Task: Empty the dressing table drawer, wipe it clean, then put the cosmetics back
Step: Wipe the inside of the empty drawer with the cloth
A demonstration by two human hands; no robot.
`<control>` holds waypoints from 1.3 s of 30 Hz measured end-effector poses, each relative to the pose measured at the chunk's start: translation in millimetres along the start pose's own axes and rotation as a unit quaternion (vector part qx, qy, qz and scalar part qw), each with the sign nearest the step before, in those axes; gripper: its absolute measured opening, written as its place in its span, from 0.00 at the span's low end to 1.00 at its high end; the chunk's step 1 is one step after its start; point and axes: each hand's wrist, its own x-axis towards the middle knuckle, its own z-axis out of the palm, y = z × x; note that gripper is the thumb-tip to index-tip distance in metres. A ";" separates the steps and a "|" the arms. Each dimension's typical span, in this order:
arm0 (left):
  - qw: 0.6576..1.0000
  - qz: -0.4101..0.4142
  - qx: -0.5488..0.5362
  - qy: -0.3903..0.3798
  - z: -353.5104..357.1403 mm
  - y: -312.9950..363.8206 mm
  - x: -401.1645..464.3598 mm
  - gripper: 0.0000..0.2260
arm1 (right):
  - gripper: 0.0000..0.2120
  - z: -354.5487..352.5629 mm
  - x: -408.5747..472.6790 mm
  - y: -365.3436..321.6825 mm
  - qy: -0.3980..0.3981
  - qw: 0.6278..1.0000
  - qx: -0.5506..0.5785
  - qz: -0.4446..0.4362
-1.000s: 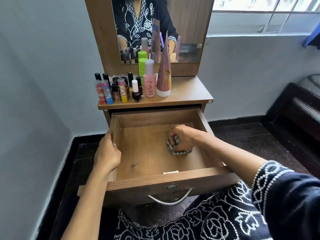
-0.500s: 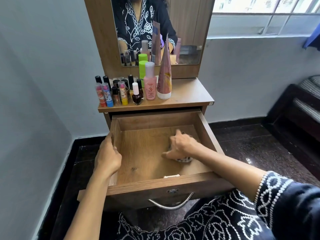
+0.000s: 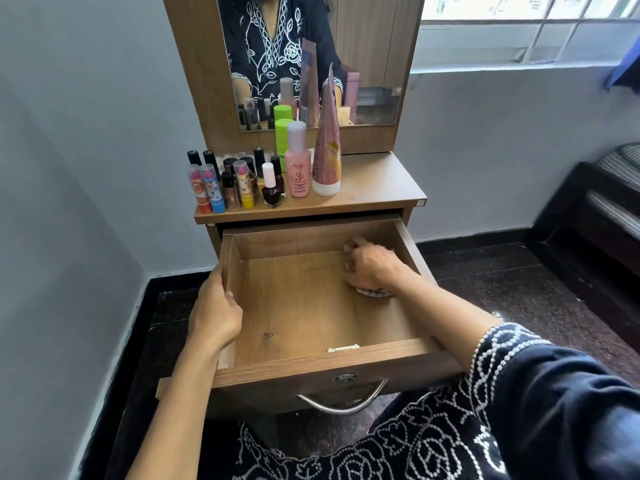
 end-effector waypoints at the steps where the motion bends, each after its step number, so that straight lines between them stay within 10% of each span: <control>1: 1.000 0.002 -0.003 -0.001 0.0 -0.3 0.1 0.24 | 0.17 0.8 1.3 1.9 -0.002 1.000 -0.001 0.032; 10: 1.000 0.004 -0.006 -0.004 -0.4 -1.4 1.0 0.24 | 0.27 7.1 -6.7 -21.0 -0.059 0.976 -0.005 0.209; 19: 1.000 0.003 0.001 0.001 0.0 -1.1 0.2 0.24 | 0.18 2.8 -23.9 -43.2 -0.002 1.000 0.016 -0.023; 27: 1.000 0.000 0.003 0.000 -0.8 -0.9 0.3 0.24 | 0.14 -1.1 -8.7 -19.0 0.036 0.994 -0.004 0.099; 39: 1.000 -0.003 0.009 -0.004 -0.1 -0.8 1.7 0.24 | 0.21 -27.9 -55.6 -24.6 -0.210 0.970 0.018 0.124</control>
